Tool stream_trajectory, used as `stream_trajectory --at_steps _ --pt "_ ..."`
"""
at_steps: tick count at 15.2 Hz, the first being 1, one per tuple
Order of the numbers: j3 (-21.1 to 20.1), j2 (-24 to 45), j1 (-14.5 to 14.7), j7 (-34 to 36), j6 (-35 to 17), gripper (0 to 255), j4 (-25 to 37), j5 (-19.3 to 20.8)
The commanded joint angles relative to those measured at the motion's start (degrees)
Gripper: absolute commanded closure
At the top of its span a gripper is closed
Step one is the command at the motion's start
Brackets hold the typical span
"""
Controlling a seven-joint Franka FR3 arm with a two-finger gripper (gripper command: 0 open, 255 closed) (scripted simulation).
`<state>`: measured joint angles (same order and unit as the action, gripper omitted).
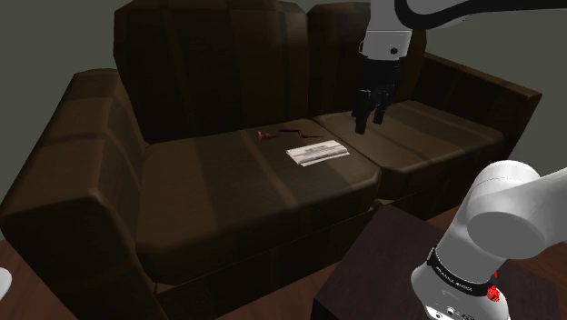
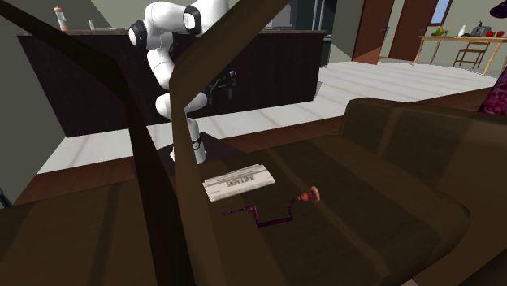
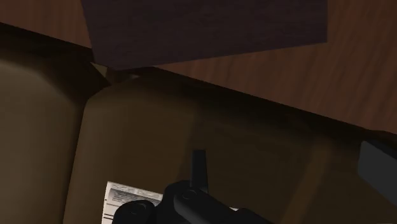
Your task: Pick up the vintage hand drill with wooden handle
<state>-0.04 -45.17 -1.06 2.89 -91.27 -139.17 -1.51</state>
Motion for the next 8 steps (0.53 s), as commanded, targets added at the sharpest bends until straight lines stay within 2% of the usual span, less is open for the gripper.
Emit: stream_trajectory --at_steps 1,8 --pt "0.0 0.0 0.0 0.0 0.0 0 0.0 0.0" --pt "4.2 13.8 -0.9 -6.5 -9.5 0 4.1 3.1"
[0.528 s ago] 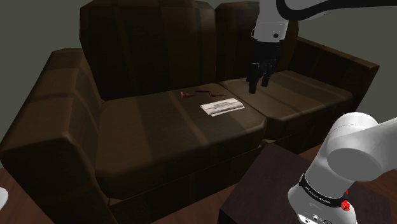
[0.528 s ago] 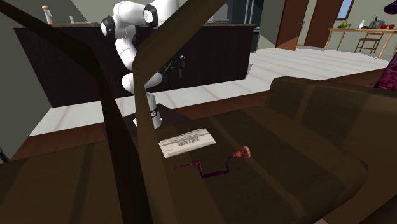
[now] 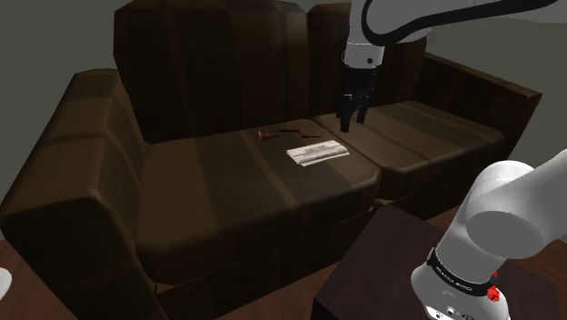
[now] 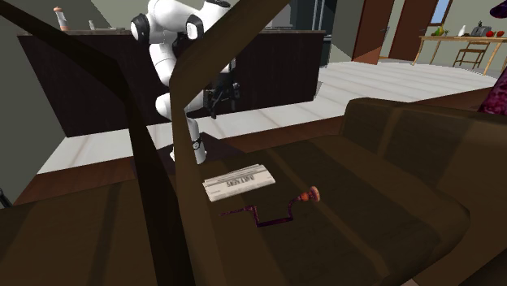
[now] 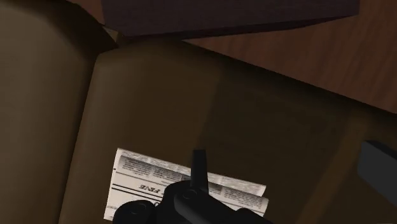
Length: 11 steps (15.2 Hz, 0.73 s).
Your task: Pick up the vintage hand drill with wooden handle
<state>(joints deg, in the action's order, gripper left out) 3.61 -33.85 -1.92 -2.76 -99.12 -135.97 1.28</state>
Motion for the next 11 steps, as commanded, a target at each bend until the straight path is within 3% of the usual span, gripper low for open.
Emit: stream_trajectory --at_steps 1,11 --pt "1.1 4.6 -0.1 -1.8 -2.8 0 1.8 0.6" --pt "5.4 26.4 -0.9 -10.6 -11.3 0 15.0 0.9"
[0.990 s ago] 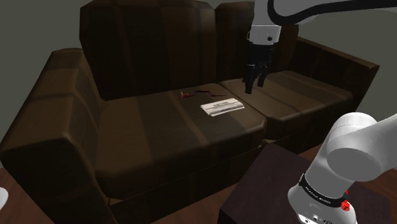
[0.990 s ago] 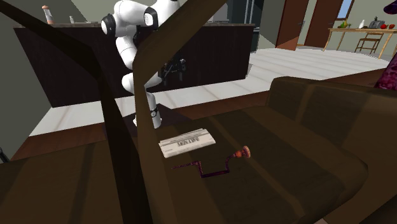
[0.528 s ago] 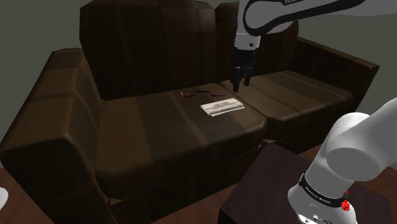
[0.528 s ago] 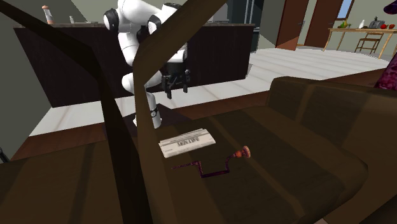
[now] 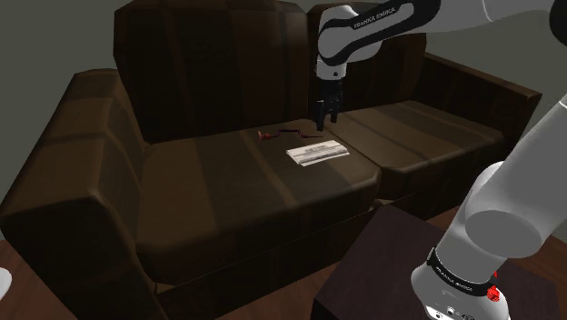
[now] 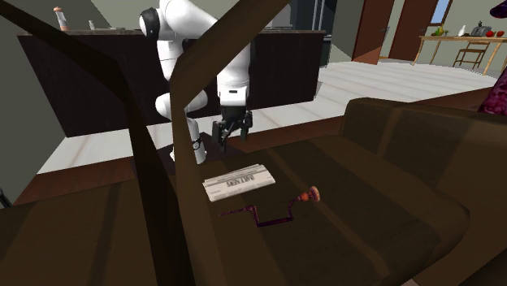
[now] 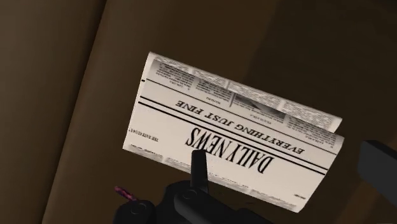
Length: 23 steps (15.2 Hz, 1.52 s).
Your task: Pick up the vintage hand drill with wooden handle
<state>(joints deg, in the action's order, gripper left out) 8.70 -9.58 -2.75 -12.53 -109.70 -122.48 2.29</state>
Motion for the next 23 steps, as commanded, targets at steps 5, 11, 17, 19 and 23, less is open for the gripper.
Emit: stream_trajectory --at_steps 5,11,17,19,23 --pt "1.5 13.5 -0.8 -5.2 -2.4 0 10.9 -1.4" --pt "1.8 27.5 -2.6 -9.7 -2.0 0 25.2 -3.4" --pt "1.5 32.8 -3.3 -10.9 -4.0 0 28.5 -4.1" --pt "1.5 33.4 -3.3 -11.0 -5.3 0 27.7 -4.2" --pt "1.4 33.8 -3.4 -11.0 -6.3 255 27.2 -4.2"
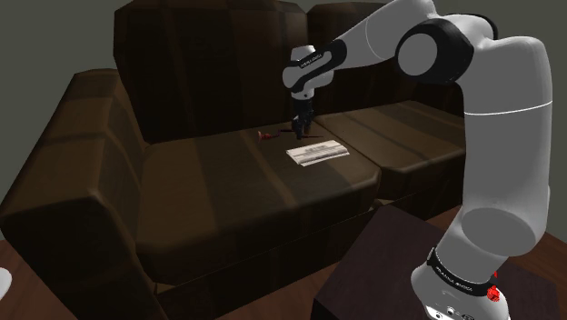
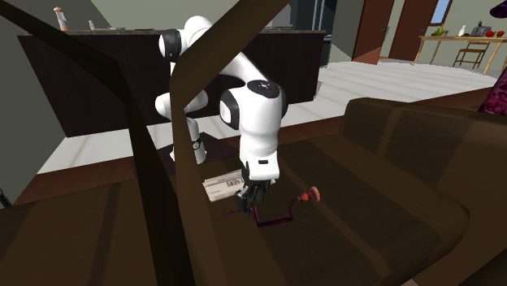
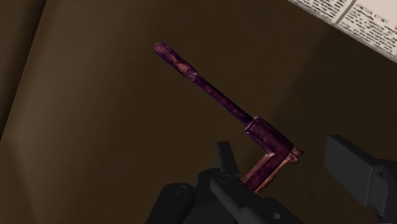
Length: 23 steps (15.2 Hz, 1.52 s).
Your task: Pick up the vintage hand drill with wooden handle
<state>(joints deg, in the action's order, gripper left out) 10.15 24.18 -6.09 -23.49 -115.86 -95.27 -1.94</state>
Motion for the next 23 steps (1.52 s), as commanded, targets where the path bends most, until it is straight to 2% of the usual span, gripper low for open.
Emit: stream_trajectory --at_steps 1,9,23 --pt "0.0 0.1 0.0 0.0 -0.1 255 0.0 0.0" --pt "0.0 0.1 0.0 0.0 -0.2 255 -0.1 0.0" --pt "0.3 -3.0 0.1 0.1 9.3 255 6.3 0.5"
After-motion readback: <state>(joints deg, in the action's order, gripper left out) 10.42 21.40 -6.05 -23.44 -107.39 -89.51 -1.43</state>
